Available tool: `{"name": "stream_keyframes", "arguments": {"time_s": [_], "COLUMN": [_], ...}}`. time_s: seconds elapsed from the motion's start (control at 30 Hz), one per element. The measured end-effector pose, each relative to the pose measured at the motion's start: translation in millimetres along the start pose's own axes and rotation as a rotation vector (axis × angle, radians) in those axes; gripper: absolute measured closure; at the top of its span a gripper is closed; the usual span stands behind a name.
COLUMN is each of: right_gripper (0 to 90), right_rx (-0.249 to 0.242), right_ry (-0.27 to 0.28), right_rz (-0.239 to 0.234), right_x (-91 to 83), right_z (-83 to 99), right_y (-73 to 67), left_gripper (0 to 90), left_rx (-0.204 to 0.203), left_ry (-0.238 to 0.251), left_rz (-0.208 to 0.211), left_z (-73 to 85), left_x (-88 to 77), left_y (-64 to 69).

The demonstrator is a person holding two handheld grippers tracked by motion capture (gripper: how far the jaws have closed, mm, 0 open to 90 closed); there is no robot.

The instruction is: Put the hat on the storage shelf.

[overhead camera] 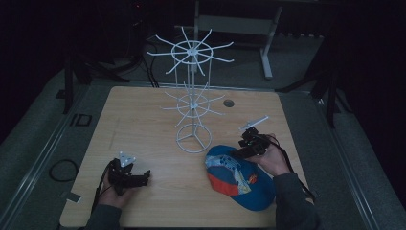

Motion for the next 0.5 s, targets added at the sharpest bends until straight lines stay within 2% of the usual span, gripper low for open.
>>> {"name": "stream_keyframes", "arguments": {"time_s": [0.17,0.3,0.5], "right_gripper": [38.1,43.3,48.1], "right_rx": [-0.023,-0.053,-0.057], "right_ry": [-0.032,-0.094,-0.168], "right_rz": [-0.022,-0.033,-0.045], "right_x": [4.1,10.9,20.9], "right_z": [1.8,7.5,16.2], "right_y": [-8.0,-13.2,-14.1], "left_gripper": [3.1,3.1,3.1], "left_rx": [0.000,0.000,0.000], "left_ry": [0.000,0.000,0.001], "left_rz": [0.000,0.000,0.000], "left_z": [0.0,0.0,0.0], "left_x": [0.0,0.0,0.1], "left_y": [0.0,0.0,0.0]}}
Point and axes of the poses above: each handheld gripper's, and its own axes: x roughly forward along the jaws, z roughly out of its underside, y roughly to its right, the point moved 8 cm from there along x, roughly forward along the jaws, and after that the axes turned 15 degrees about y, right-handed, at the moved point
